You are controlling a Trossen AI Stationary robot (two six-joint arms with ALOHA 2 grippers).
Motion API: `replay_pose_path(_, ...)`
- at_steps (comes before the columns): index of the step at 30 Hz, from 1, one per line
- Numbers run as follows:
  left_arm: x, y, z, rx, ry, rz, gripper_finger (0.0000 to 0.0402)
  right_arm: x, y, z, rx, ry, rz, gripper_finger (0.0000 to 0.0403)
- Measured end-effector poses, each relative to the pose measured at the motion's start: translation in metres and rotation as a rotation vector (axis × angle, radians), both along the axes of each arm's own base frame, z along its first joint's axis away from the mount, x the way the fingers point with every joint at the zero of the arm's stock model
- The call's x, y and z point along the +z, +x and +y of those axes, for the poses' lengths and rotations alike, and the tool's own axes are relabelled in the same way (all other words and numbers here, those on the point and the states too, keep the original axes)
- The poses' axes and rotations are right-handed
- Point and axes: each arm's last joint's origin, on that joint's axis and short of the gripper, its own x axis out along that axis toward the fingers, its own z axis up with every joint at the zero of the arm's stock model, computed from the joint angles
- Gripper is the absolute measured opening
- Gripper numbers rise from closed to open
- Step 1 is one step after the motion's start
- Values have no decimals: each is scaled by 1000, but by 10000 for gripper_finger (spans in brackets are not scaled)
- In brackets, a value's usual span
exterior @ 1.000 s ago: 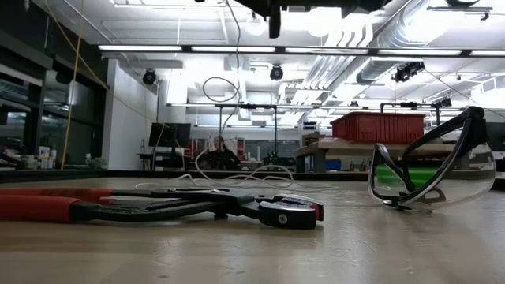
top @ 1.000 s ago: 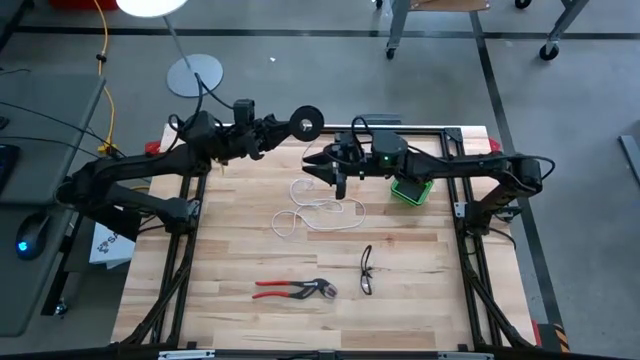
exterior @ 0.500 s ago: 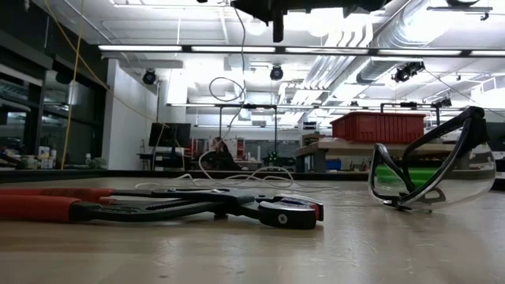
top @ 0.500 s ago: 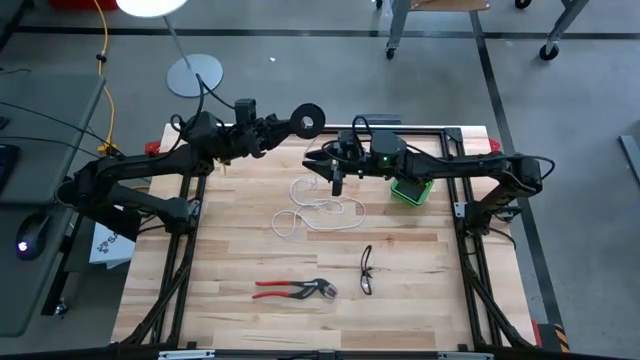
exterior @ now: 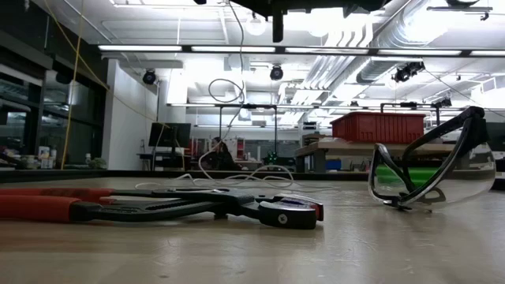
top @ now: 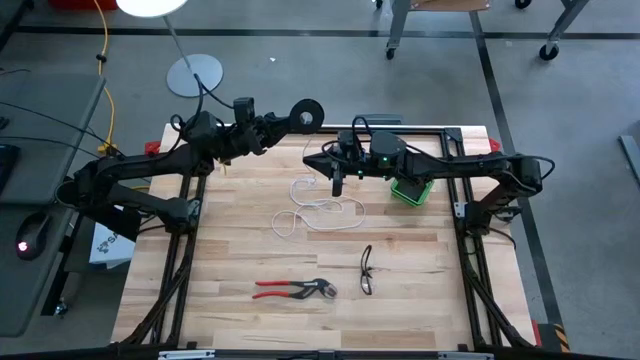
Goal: Coil cords
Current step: Coil the wire into the spool
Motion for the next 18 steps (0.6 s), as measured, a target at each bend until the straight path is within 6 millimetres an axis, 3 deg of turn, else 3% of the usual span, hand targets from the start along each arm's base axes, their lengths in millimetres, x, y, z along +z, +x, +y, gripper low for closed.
replay_pose_path(5, 0, 0, 0, -1, 0, 0, 0, 0, 0, 1, 4, 22, -1, 54)
replay_pose_path(13, 0, 0, 0, -6, -13, -3, 0, 0, 1, 6, -20, 18, 0, 164)
replay_pose_path(18, 0, 0, 0, -2, -31, -8, 0, -8, 5, 6, -32, 49, 28, 182)
